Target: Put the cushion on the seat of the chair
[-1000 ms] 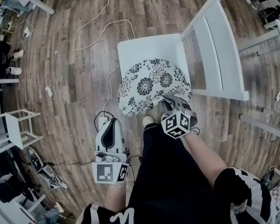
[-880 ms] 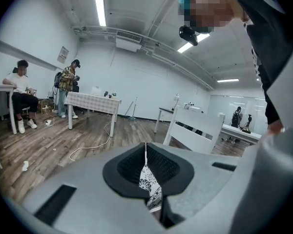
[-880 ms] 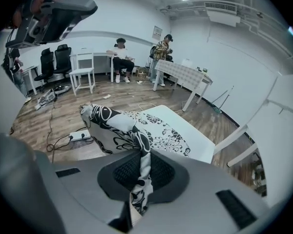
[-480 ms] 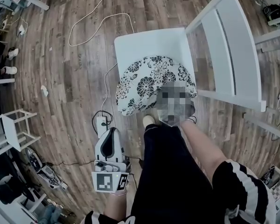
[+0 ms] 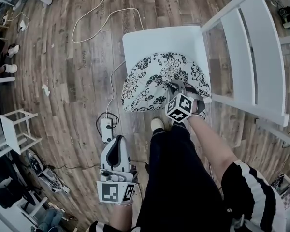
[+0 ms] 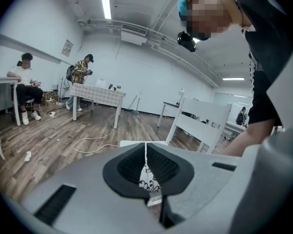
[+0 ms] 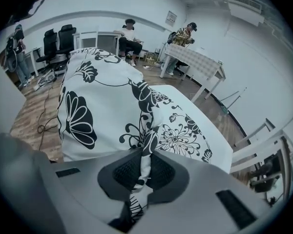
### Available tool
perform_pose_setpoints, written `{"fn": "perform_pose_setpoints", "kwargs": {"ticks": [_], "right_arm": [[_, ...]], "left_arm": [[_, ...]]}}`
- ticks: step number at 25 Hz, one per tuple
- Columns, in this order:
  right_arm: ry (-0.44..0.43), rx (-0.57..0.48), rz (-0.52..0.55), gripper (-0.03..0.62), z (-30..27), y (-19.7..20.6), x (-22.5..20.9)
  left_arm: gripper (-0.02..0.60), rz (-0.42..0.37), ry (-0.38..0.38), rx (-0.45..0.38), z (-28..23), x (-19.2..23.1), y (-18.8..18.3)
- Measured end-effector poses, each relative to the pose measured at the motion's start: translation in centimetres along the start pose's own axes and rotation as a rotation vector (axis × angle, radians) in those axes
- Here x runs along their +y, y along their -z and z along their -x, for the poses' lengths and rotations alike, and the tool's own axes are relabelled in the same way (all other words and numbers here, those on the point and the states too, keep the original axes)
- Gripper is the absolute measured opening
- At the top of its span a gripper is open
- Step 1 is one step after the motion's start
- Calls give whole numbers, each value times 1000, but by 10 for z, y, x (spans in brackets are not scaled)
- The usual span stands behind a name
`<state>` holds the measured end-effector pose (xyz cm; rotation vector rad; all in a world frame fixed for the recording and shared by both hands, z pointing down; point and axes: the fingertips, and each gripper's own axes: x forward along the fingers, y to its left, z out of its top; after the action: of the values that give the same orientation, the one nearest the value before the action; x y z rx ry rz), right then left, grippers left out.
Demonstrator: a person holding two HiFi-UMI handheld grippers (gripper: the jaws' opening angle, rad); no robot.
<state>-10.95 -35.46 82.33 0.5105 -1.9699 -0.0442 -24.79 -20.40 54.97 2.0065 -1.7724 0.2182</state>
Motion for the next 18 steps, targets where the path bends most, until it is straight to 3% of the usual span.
{"fn": "perform_pose_setpoints", "kwargs": {"ticks": [11, 18], "right_arm": [[8, 4, 27, 28, -29, -38, -80], [41, -3, 32, 28, -37, -37, -88]], "left_arm": [[14, 19, -10, 10, -34, 12, -31], [14, 32, 3, 10, -25, 10, -17]]}}
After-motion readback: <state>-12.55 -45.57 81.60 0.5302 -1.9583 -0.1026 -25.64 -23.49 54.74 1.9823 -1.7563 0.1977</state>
